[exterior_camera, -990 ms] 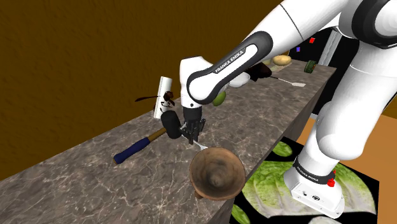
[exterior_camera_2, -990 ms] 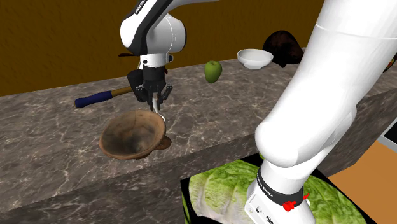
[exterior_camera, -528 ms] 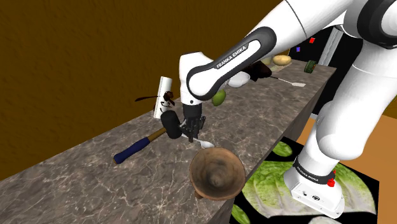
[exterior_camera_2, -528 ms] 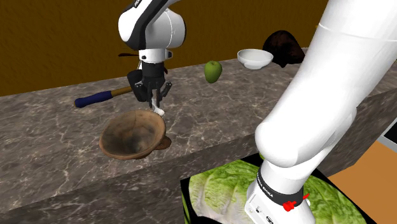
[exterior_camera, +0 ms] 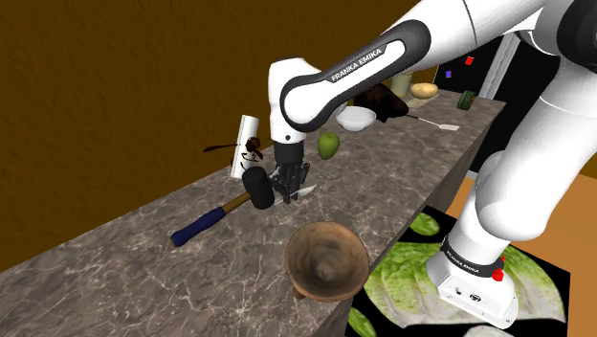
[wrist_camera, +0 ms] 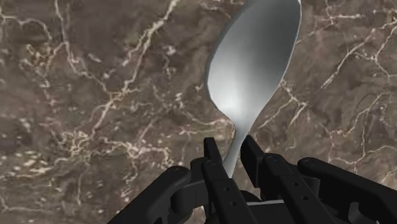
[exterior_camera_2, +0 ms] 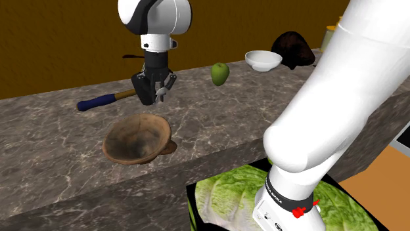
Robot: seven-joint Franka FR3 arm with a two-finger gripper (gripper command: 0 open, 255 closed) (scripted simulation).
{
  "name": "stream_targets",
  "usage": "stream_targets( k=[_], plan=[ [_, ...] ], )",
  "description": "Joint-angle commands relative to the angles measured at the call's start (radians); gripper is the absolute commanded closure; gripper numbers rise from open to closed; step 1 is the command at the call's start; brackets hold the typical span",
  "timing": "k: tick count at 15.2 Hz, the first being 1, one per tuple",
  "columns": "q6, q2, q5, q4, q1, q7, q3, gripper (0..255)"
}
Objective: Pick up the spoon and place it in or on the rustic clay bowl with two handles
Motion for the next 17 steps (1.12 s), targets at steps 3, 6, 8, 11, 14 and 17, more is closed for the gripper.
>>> stream_targets(
  k=[3, 6, 8, 11, 14, 17],
  plan=[
    [-0.057, -0.025, -0.001, 0.033, -0.001, 0.008, -0.003, 255],
    [-0.097, -0.041, -0.002, 0.057, -0.003, 0.013, -0.006, 255],
    [-0.124, -0.051, -0.002, 0.075, -0.003, 0.016, -0.008, 255],
    [-0.165, -0.064, -0.003, 0.103, -0.005, 0.022, -0.011, 255],
    [-0.205, -0.075, -0.005, 0.132, -0.006, 0.027, -0.014, 255],
    [-0.245, -0.084, -0.006, 0.163, -0.007, 0.033, -0.017, 255]
  ],
)
